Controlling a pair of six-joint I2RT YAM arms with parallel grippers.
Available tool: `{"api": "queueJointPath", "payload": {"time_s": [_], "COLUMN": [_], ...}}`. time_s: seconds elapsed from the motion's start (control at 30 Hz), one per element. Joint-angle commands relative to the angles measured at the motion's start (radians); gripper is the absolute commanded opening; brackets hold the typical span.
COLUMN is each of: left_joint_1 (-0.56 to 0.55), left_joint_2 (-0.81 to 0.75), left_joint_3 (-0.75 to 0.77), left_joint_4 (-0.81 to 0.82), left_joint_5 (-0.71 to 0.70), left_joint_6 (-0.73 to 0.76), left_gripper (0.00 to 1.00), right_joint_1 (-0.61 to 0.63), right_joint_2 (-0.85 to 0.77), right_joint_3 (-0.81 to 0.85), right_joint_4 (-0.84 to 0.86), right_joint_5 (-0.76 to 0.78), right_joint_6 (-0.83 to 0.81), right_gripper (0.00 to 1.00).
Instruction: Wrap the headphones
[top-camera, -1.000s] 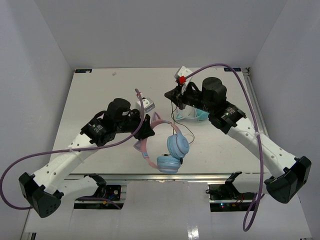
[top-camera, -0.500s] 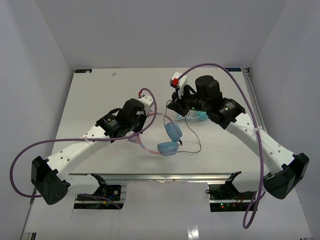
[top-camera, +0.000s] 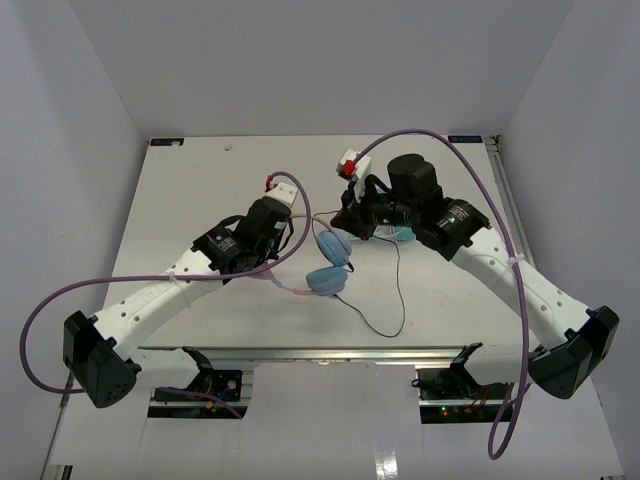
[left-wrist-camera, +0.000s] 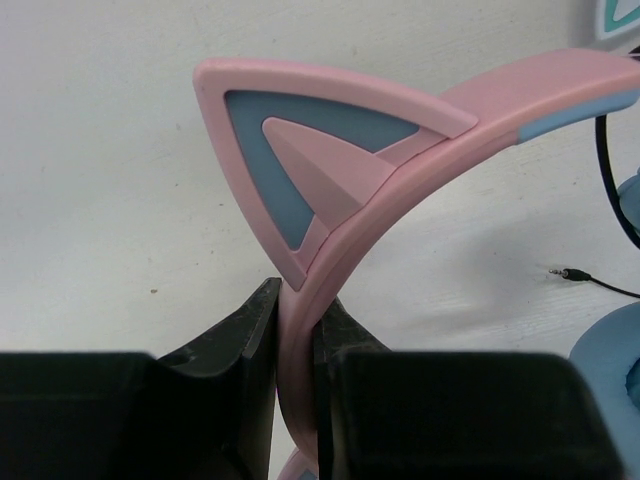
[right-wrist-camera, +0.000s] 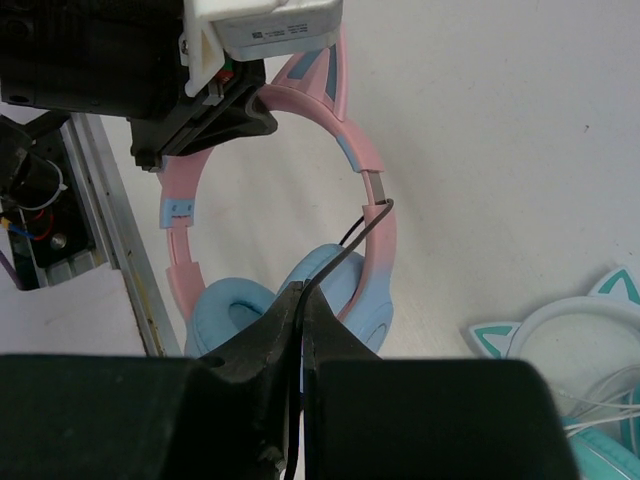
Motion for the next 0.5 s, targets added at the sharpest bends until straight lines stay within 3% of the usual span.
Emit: {"api": "queueJointPath", "payload": {"time_s": [0.0,0.47], "left_joint_1": [0.001,0.000], "left_joint_2": [0.005,-0.015], "left_joint_3": [0.054,0.057], "left_joint_4": [0.009,0.018], "left_joint_5": [-0.098,-0.136], "left_joint_6": [-0.053,-0.079], "left_gripper": [0.00,0.00], "right_joint_1": [0.027,0.040], "right_joint_2": [-0.070,-0.172], "right_joint_3": [-0.027,-0.185], "right_joint_4": [0.054,0.162], "right_joint_5": [-0.049,-0.039], "right_joint_6": [0.042,0.115], "right_gripper": [0.08,0.08]}}
